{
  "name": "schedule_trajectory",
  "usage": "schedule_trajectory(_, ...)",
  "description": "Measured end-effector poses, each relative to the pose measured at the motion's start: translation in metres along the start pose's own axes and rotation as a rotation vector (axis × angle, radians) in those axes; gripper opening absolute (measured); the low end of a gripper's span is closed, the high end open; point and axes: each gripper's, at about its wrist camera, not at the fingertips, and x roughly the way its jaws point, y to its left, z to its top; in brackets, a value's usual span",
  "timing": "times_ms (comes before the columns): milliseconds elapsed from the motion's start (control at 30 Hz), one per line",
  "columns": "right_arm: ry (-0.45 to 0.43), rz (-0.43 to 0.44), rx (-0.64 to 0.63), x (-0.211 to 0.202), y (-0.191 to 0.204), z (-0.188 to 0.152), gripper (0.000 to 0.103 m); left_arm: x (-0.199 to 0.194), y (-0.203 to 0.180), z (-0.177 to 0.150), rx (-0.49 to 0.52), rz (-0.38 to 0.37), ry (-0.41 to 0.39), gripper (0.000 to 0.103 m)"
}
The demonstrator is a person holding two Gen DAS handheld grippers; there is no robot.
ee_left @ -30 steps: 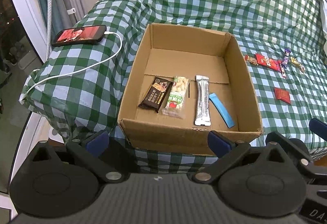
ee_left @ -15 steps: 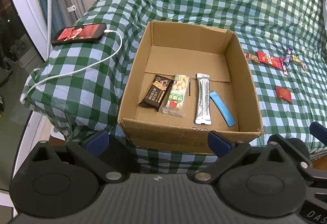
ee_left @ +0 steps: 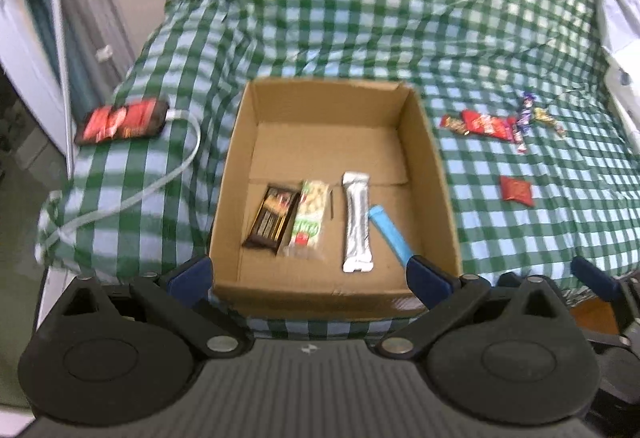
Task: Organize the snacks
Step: 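Move both tools away from the box toward the snack pile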
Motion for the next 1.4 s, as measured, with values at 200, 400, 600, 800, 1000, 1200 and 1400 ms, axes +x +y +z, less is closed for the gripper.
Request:
schedule_trajectory(200, -0.012, -0.033, 0.044, -0.003, -0.023, 0.011, 0.100, -0.051, -0.021, 0.040, 0.101, 0.006, -0.040, 0.103)
schedule_trajectory(400, -0.033, -0.064, 0.071, -0.010, -0.043, 0.020, 0.100, -0.120, -0.054, 0.074, 0.257, 0.011, -0.144, 0.103)
schedule_trajectory(600, -0.017, -0.091, 0.105, -0.008, -0.065, 0.026, 0.100, -0.169, -0.092, 0.082, 0.289, 0.006, -0.248, 0.103)
schedule_trajectory(800, 0.004, -0.130, 0.115, -0.012, -0.080, 0.025, 0.100, -0.186, -0.110, 0.098, 0.274, 0.049, -0.311, 0.103)
schedule_trajectory(1000, 0.004, -0.187, 0.139, -0.018, -0.101, 0.024, 0.100, -0.191, -0.130, 0.105, 0.329, 0.067, -0.371, 0.103)
schedule_trajectory(1200, -0.014, -0.213, 0.147, -0.025, -0.113, 0.026, 0.100, -0.199, -0.135, 0.116, 0.260, 0.016, -0.410, 0.103)
schedule_trajectory(1400, -0.004, -0.225, 0.160, -0.024, -0.125, 0.026, 0.100, -0.214, -0.158, 0.112, 0.319, -0.111, -0.431, 0.103)
